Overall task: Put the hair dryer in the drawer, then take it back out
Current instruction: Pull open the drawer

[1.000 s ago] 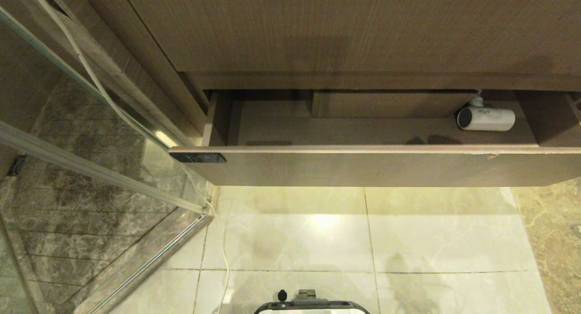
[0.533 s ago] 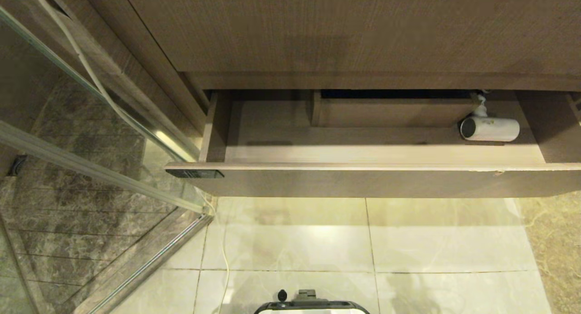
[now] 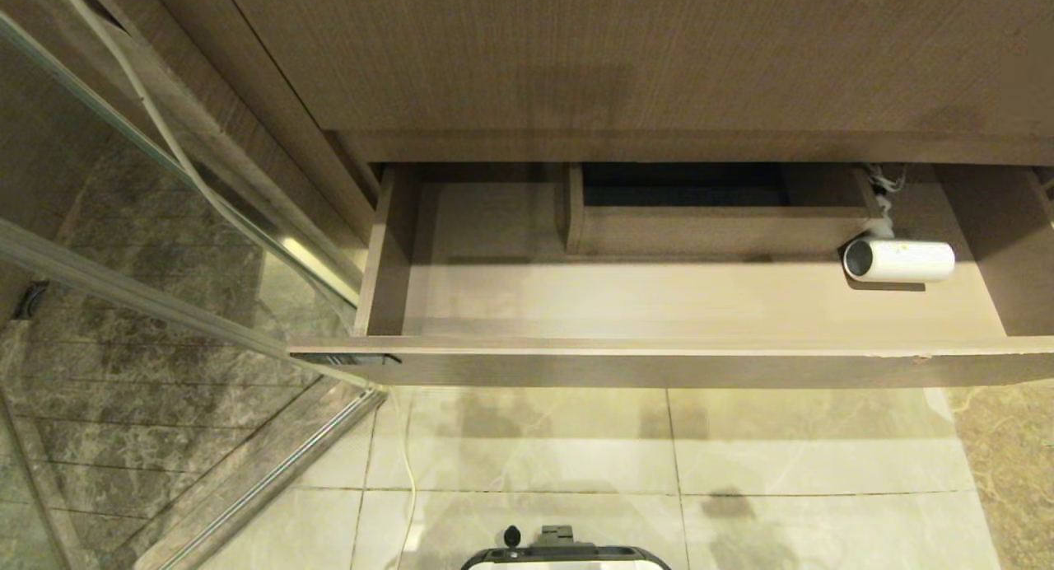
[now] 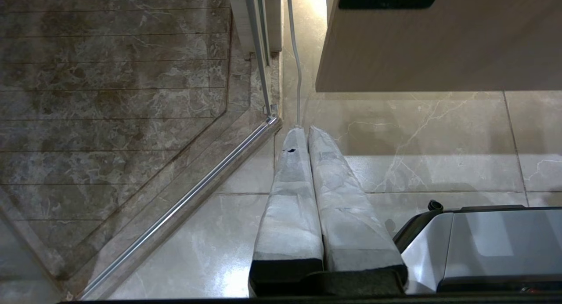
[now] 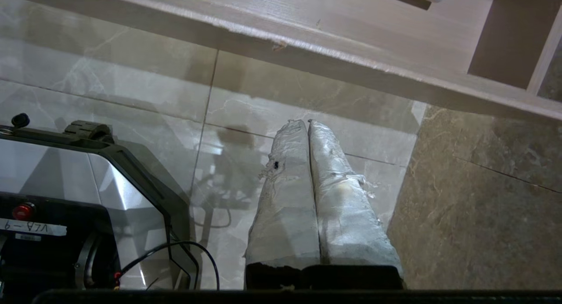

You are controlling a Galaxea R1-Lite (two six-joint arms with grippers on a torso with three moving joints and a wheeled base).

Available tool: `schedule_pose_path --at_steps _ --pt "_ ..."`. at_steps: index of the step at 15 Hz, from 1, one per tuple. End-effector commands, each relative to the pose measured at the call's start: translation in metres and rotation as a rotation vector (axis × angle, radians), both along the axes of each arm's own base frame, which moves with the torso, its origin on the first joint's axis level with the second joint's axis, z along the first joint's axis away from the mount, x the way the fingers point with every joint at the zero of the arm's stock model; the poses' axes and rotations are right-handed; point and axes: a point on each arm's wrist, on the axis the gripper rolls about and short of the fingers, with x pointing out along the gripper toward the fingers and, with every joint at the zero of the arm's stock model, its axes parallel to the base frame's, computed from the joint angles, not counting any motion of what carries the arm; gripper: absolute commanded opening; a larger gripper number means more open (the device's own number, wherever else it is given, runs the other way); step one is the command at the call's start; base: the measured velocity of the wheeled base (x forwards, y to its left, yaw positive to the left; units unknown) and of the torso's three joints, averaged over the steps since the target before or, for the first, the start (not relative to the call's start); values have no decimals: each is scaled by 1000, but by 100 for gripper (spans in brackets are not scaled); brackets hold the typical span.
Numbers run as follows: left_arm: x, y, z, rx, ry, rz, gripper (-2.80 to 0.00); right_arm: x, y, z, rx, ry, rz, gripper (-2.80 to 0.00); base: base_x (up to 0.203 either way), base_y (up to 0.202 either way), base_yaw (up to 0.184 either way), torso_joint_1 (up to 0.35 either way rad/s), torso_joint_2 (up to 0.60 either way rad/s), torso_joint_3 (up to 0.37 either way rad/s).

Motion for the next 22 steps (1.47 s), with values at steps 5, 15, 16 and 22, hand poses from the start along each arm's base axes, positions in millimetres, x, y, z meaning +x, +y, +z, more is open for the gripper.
schedule_pose_path --at_steps 5,15,16,22 --pt "0 0 0 0 1 -1 -280 31 -13 8 -69 -28 -171 -280 0 0 0 0 0 0" --pt "0 0 0 0 0 -2 -280 107 -77 -21 -125 145 -576 0 0 0 0 0 0 0" --pt "0 0 0 0 1 -1 -280 116 -86 -24 -118 164 -594 0 0 0 0 0 0 0" --pt "0 0 0 0 0 -1 -280 158 -124 -39 -4 150 -644 0 0 0 0 0 0 0"
